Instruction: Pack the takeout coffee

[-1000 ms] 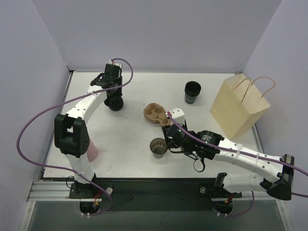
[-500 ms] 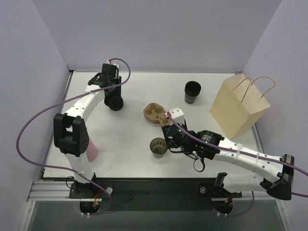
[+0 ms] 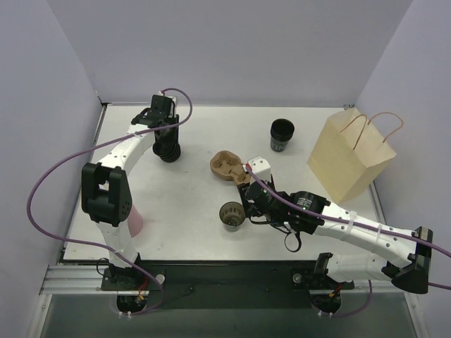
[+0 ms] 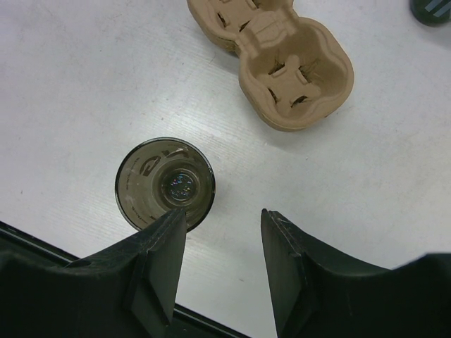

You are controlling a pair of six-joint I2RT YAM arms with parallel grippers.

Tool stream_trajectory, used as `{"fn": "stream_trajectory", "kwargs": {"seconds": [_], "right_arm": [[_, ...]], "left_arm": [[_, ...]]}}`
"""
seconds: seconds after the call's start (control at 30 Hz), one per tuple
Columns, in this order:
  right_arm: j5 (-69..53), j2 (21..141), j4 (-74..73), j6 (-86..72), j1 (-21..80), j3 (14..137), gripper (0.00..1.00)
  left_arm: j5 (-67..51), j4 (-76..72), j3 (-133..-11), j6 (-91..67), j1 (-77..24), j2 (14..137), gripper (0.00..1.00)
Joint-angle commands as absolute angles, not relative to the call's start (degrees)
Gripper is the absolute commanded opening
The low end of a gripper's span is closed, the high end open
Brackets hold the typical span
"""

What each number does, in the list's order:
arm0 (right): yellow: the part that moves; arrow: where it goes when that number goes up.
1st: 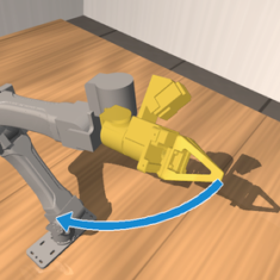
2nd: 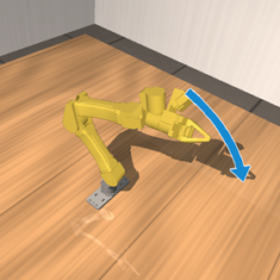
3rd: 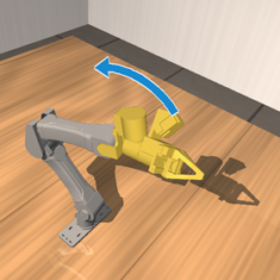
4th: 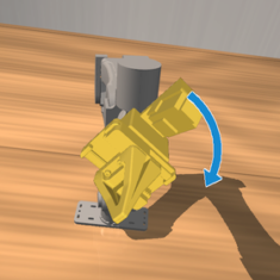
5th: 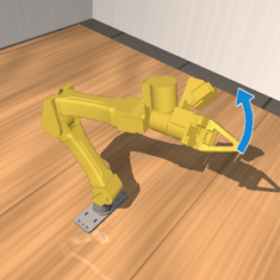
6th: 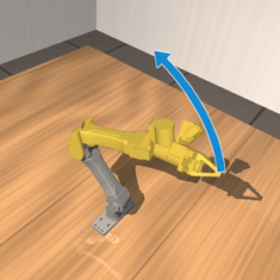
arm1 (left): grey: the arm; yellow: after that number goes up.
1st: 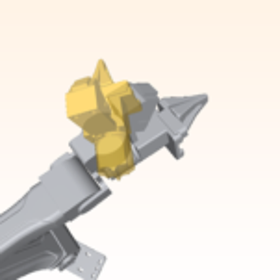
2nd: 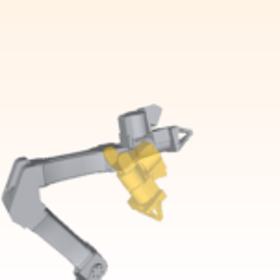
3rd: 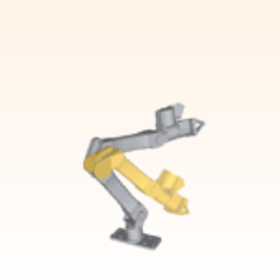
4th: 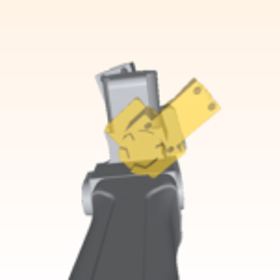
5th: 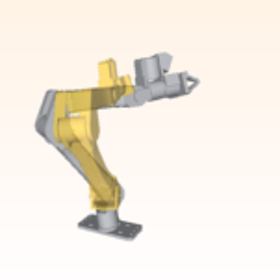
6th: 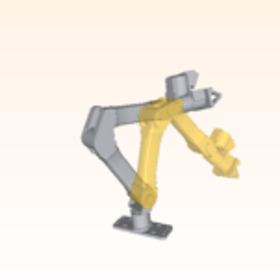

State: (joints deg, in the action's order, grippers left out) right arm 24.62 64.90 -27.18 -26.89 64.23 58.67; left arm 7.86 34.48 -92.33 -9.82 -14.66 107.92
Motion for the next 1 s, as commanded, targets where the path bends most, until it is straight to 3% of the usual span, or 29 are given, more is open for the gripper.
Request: {"fn": "stream_trajectory", "kwargs": {"seconds": [0.0, 0.4, 0.7, 0.97], "right_arm": [[26.02, 63.11, -26.81, -26.46, 64.51, 60.20, 0.47], [26.28, 61.88, -26.89, -26.63, 64.51, 60.12, 0.47], [26.63, 60.82, -25.23, -27.07, 64.42, 60.56, 0.46], [22.25, 54.85, -3.29, -23.14, 62.85, 53.12, 0.46]], "left_arm": [[7.73, 33.31, -92.99, -9.84, -14.50, 107.93, 0.43], [7.38, 34.28, -93.51, -9.84, -14.41, 106.26, 0.21], [4.31, 39.02, -97.82, -11.33, -14.59, 102.31, 0.20], [-16.56, 40.61, -95.72, -16.60, -14.41, 91.26, 0.19]]}}
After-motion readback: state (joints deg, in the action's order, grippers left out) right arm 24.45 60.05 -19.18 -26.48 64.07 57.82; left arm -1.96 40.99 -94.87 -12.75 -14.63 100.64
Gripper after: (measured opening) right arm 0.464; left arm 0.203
